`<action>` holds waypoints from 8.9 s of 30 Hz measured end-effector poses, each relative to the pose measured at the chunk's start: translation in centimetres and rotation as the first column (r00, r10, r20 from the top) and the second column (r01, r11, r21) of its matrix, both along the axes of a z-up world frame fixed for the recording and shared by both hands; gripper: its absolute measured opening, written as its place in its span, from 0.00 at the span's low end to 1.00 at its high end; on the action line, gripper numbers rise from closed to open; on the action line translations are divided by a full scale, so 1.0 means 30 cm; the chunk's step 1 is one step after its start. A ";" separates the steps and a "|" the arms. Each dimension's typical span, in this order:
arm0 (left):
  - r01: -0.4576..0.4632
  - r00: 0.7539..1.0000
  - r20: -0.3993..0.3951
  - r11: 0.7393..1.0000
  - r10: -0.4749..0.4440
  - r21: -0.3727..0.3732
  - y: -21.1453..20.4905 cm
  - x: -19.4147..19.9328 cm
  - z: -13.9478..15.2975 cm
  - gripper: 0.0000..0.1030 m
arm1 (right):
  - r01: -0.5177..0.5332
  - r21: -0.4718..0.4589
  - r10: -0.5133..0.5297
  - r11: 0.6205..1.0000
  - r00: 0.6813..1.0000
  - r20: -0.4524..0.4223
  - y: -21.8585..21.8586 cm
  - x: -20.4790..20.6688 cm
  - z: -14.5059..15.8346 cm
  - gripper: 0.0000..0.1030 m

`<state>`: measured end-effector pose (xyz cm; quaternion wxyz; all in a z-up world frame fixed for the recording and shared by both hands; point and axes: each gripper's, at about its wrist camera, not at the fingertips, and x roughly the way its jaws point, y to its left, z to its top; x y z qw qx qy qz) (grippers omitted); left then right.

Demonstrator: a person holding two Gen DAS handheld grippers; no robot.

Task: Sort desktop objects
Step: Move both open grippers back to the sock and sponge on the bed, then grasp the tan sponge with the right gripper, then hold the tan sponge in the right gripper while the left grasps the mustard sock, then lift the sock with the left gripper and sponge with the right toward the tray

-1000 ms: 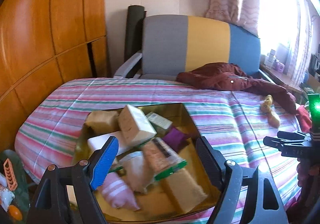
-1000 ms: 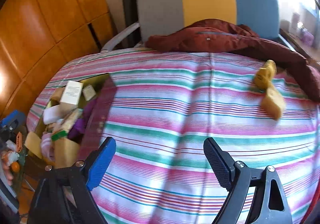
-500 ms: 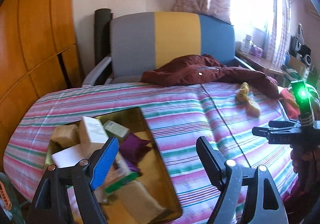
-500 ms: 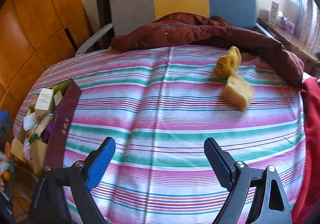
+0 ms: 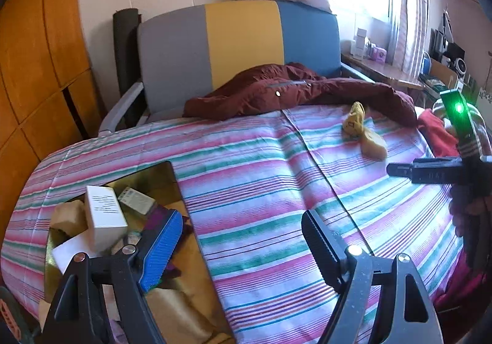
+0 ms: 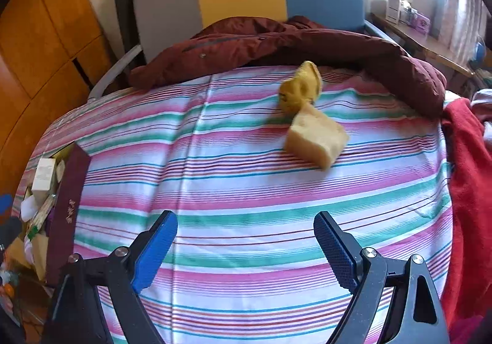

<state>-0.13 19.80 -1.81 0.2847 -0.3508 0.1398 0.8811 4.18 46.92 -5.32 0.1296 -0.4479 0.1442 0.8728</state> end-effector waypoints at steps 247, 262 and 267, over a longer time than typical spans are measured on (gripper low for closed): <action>-0.062 0.998 0.017 0.994 0.060 0.089 -0.023 0.034 -0.063 0.38 | -0.037 -0.110 0.048 0.993 0.994 0.099 -0.280 0.027 -0.181 0.67; -0.127 0.992 0.035 0.985 0.124 0.117 -0.152 0.027 -0.049 0.38 | -0.042 -0.022 0.044 0.999 0.996 0.083 -0.310 -0.009 -0.159 0.56; -0.161 0.987 0.046 0.979 0.157 0.127 -0.214 0.023 -0.049 0.38 | -0.072 -0.002 0.072 0.997 0.996 0.057 -0.346 0.008 -0.147 0.56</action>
